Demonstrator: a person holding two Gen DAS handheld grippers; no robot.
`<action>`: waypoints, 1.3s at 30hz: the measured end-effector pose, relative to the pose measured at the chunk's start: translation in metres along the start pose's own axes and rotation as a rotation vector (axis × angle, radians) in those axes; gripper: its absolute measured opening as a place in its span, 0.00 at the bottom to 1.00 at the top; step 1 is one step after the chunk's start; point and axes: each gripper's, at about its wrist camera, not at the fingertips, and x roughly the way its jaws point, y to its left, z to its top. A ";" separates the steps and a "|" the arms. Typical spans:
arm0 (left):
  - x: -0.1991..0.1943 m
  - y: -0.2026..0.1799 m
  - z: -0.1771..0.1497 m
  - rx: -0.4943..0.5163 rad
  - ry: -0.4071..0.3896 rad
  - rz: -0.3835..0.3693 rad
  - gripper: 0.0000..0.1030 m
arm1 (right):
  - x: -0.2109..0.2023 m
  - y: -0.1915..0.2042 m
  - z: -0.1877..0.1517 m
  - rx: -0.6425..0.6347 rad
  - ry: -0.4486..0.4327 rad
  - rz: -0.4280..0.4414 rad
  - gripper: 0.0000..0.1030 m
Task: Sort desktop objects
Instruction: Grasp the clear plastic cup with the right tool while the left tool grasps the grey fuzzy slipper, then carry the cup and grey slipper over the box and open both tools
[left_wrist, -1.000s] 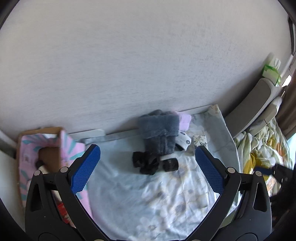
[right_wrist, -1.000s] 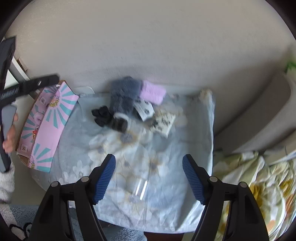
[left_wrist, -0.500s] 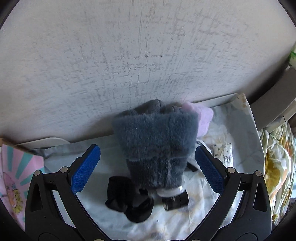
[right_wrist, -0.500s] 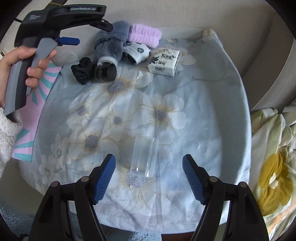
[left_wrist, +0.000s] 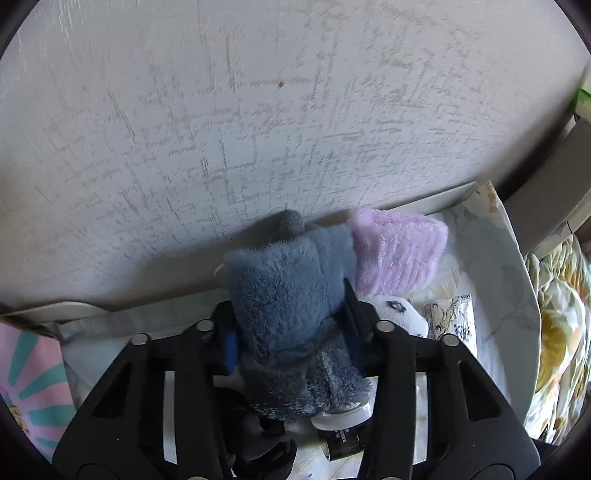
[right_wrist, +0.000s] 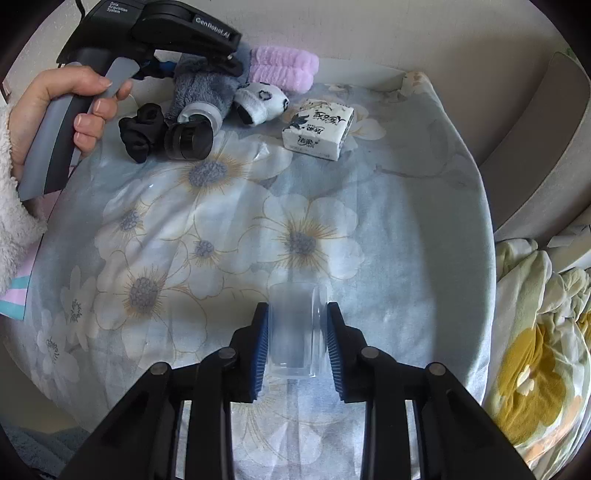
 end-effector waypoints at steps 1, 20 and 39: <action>-0.001 0.000 0.000 0.003 -0.003 -0.002 0.34 | -0.001 -0.001 -0.001 0.003 -0.001 0.003 0.26; -0.088 -0.011 0.018 0.010 -0.068 -0.009 0.33 | -0.035 0.000 0.017 0.006 -0.034 0.058 0.26; -0.205 0.038 -0.021 -0.098 -0.101 0.039 0.33 | -0.080 0.032 0.082 -0.133 -0.059 0.123 0.26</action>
